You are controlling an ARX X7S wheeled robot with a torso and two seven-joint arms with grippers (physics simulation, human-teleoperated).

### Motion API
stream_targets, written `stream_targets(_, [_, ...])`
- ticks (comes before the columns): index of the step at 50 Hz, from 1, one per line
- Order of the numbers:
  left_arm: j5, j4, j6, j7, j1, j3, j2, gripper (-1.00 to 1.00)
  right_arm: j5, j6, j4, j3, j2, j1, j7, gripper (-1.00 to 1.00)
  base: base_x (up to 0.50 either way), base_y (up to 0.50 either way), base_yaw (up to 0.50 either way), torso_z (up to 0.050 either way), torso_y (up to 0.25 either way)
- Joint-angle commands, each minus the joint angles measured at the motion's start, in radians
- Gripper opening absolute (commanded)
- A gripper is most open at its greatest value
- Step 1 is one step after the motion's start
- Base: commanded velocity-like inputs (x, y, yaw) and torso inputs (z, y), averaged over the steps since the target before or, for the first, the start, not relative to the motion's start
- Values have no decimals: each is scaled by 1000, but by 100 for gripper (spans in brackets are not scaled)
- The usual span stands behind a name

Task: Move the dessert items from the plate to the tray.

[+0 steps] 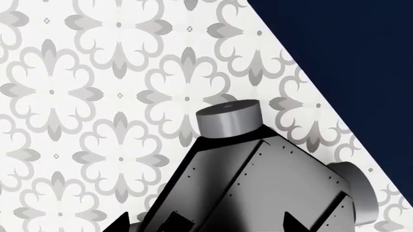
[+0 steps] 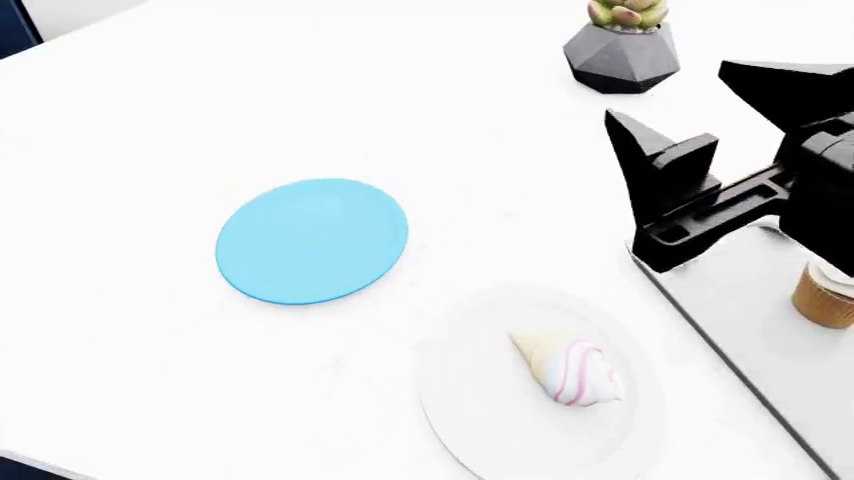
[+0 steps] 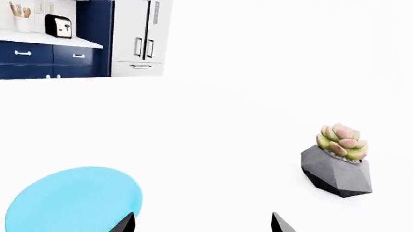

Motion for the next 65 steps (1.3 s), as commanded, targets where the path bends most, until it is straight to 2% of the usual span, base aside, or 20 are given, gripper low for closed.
stream_targets(1, [0, 0, -14, -8, -14, 8, 0, 100, 268, 163, -143, 32, 45, 94, 34, 100, 0, 0, 0, 0, 0])
stream_targets(22, [3, 0, -52, -32, -41, 37, 6, 100, 430, 283, -212, -3, -10, 76, 113, 100, 0, 0, 0, 0, 0])
stream_targets(38, [-2, 0, -47, -33, -35, 42, 7, 100, 283, 226, -184, -79, -51, -94, 76, 100, 0, 0, 0, 0, 0])
stream_targets(65, [-1, 0, -39, -30, -33, 42, 7, 100, 241, 235, -162, -97, -55, -145, 94, 100, 0, 0, 0, 0, 0])
